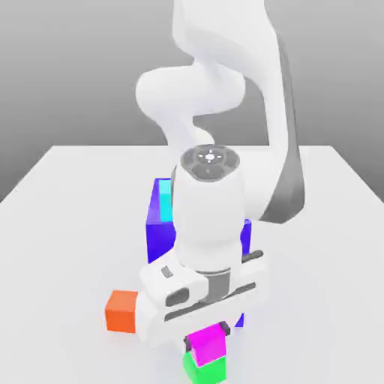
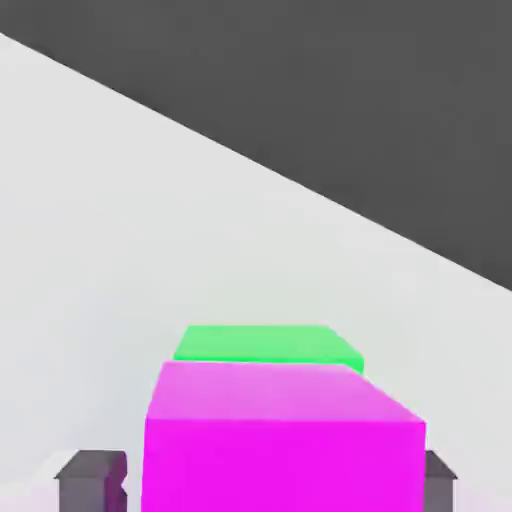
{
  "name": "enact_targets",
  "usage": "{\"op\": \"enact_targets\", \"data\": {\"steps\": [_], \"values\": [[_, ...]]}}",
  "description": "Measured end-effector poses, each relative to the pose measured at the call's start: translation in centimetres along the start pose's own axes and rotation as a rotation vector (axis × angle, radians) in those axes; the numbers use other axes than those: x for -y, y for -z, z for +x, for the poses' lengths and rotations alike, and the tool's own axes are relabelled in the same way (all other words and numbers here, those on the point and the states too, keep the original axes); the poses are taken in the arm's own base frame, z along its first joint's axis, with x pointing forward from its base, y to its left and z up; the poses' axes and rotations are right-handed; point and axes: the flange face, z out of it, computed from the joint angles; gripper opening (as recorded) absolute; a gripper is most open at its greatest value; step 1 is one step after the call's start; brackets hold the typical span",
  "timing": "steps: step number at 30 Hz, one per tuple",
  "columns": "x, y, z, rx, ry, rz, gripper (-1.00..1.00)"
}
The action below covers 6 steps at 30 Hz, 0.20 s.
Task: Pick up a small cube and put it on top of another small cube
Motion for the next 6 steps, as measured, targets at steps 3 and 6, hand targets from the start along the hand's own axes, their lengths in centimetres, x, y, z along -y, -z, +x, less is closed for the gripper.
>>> {"op": "enact_targets", "data": {"steps": [3,6], "values": [[0.0,0.2,0.0,-0.001,0.000,0.000,1.00],[0.1,4.1,0.1,-0.001,0.000,0.001,1.00]]}}
